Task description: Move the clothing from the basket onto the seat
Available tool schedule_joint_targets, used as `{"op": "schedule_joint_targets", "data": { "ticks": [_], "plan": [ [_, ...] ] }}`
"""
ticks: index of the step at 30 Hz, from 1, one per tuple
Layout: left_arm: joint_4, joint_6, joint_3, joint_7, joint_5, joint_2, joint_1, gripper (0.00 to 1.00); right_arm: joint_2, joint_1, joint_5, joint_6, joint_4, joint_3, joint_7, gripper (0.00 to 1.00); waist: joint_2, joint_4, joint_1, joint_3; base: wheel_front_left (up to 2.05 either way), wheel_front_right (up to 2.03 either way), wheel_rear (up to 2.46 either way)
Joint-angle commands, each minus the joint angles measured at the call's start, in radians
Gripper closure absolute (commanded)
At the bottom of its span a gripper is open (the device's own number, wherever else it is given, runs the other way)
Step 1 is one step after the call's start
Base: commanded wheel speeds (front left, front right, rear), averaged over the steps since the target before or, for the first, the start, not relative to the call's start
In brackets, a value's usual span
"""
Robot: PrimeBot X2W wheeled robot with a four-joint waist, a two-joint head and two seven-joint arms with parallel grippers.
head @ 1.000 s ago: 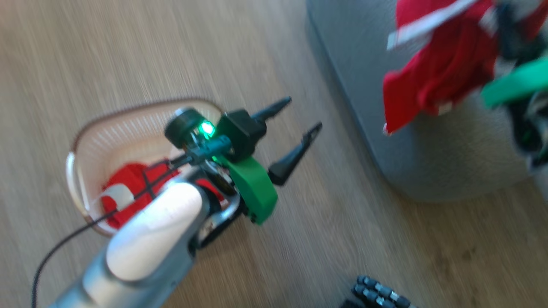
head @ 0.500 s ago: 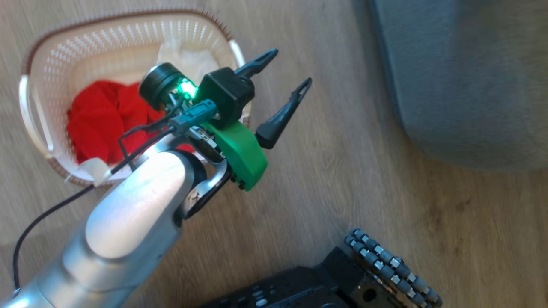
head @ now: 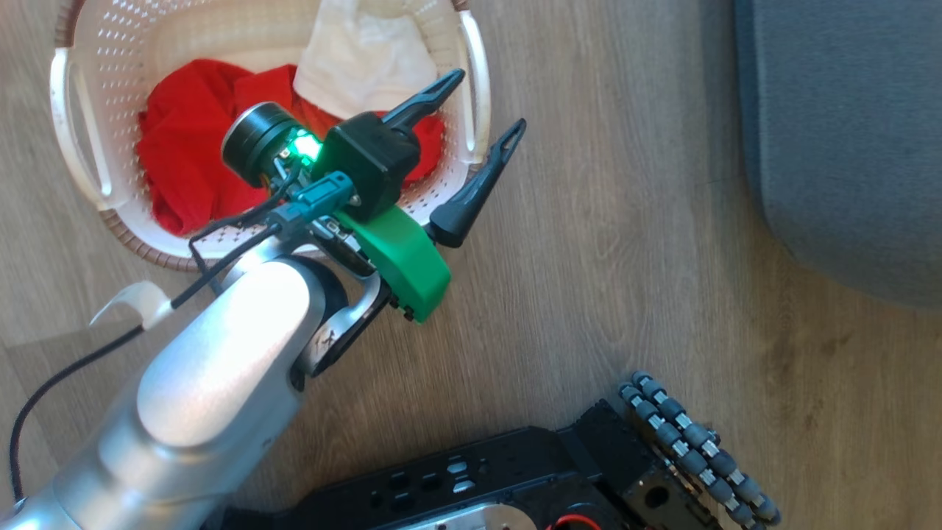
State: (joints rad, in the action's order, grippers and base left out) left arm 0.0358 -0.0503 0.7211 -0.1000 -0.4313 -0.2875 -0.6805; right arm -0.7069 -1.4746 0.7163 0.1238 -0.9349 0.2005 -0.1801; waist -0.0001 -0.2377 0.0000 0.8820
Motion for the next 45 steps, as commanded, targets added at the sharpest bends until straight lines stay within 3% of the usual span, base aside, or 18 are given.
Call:
{"op": "schedule_joint_targets", "data": {
  "ticks": [1,7,8,9,10,19,31,38,45],
  "plan": [
    [0.043,0.013,-0.029,-0.001,0.006,-0.021,0.018,0.00,-0.012,0.074,-0.018,0.007,-0.042,0.040,-0.028,1.00,0.0001,0.010,0.0000,0.015,0.00,0.00,0.00],
    [0.048,0.030,-0.026,0.004,0.002,-0.031,0.055,0.00,0.042,0.165,-0.062,0.007,-0.183,0.089,-0.070,0.97,0.0001,0.031,0.0000,0.008,0.00,0.00,0.00],
    [0.051,0.034,-0.027,0.004,0.001,-0.034,0.062,0.00,0.054,0.174,-0.072,0.007,-0.196,0.089,-0.073,0.75,0.0001,0.032,0.0000,0.005,0.00,0.00,0.00],
    [0.054,0.037,-0.029,0.004,0.000,-0.038,0.067,0.00,0.067,0.179,-0.081,0.007,-0.206,0.087,-0.075,0.27,0.0001,0.032,0.0000,0.003,0.00,0.00,0.00],
    [0.058,0.041,-0.033,0.003,-0.002,-0.043,0.070,0.00,0.076,0.180,-0.087,0.007,-0.212,0.087,-0.077,0.00,0.0001,0.029,0.0000,0.001,0.00,0.00,0.00],
    [0.059,0.058,-0.063,0.025,-0.017,-0.045,0.058,0.00,0.112,0.244,-0.122,0.007,-0.156,0.013,-0.081,0.00,0.0001,-0.027,0.0000,-0.087,0.00,0.00,0.00],
    [-0.035,0.085,-0.136,0.135,-0.109,-0.045,0.170,0.00,0.058,0.624,-0.024,0.007,0.162,-0.195,-0.044,0.00,0.0001,-0.082,0.0000,-0.353,0.00,0.00,0.00],
    [-0.074,0.111,-0.173,0.212,-0.158,-0.028,0.256,0.00,0.037,0.843,-0.010,0.007,0.405,-0.222,-0.016,0.00,0.0001,-0.058,0.0000,-0.497,0.00,0.00,0.00],
    [-0.115,0.134,-0.216,0.272,-0.191,-0.025,0.310,0.00,0.138,1.008,-0.115,0.007,0.665,-0.260,0.036,0.00,0.0001,0.022,0.0000,-0.595,0.00,0.00,0.00]
  ]
}}
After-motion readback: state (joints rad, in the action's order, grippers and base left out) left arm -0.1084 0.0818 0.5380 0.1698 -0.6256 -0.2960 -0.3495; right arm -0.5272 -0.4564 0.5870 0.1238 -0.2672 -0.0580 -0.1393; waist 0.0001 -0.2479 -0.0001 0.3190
